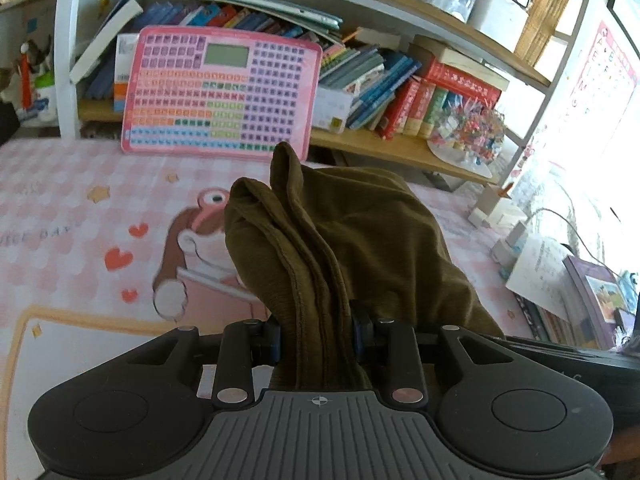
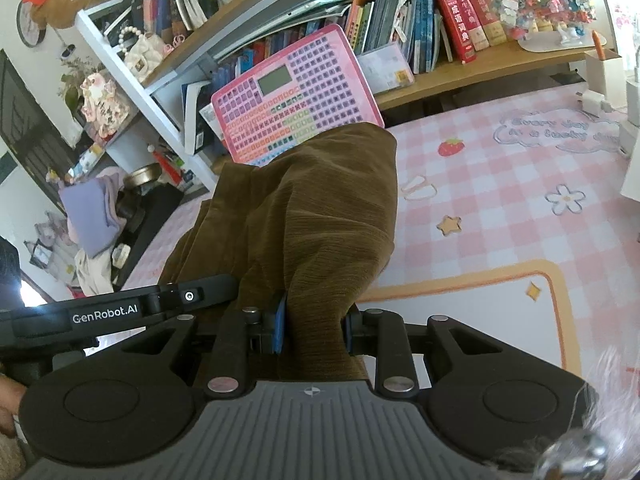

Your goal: Fold clothes

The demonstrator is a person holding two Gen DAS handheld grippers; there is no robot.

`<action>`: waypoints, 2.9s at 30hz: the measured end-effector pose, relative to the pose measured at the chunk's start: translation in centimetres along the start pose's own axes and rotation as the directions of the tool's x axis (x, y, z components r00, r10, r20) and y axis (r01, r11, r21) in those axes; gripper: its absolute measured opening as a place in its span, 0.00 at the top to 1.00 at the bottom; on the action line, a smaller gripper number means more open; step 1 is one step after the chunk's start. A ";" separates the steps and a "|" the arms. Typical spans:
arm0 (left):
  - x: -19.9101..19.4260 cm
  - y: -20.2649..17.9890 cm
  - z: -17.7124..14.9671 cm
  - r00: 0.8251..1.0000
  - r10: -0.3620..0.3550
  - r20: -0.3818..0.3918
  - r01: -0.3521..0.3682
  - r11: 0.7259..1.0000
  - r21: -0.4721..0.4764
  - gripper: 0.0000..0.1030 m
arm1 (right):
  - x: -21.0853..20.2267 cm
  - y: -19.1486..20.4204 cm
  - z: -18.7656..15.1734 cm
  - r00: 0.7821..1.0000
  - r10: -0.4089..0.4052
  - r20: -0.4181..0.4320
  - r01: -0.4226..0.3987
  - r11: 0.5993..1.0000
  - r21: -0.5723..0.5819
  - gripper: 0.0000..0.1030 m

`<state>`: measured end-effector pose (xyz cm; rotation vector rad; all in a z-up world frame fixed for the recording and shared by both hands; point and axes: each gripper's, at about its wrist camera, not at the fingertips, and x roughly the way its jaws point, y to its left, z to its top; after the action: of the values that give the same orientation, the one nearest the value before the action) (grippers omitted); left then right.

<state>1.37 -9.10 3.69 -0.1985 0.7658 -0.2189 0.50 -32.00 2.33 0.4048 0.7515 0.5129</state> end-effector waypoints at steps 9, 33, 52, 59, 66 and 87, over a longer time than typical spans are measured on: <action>0.8 6.1 4.4 0.999 -0.011 0.048 0.012 1.000 -0.014 0.72 | 5.2 3.9 3.3 0.999 0.006 0.031 -0.005 0.999 -0.046 0.76; 9.6 26.0 12.1 0.994 -0.106 0.019 0.107 0.992 -0.063 0.71 | 25.7 11.3 7.7 0.998 -0.061 0.015 0.061 0.998 0.021 0.75; 6.1 25.6 9.0 0.993 0.080 0.084 -0.068 0.988 -0.137 0.45 | 25.3 9.6 6.7 0.979 -0.195 -0.054 0.195 0.981 0.009 0.42; 2.5 21.0 5.3 0.971 0.222 0.093 -0.211 0.971 -0.116 0.16 | 20.4 12.7 3.5 0.950 -0.308 0.046 0.312 0.937 -0.157 0.26; 0.6 16.5 1.4 0.944 0.315 0.095 -0.316 0.949 -0.006 0.05 | 16.8 13.2 -0.5 0.915 -0.402 0.031 0.401 0.901 -0.168 0.21; -1.8 14.2 -0.5 0.913 0.394 0.103 -0.399 0.917 0.022 0.01 | 13.2 14.9 -2.6 0.919 -0.378 0.114 0.394 0.875 -0.282 0.17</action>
<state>1.51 4.91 0.94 -0.0094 0.6883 0.1607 2.42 -12.02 1.27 -0.0208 0.6651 0.2286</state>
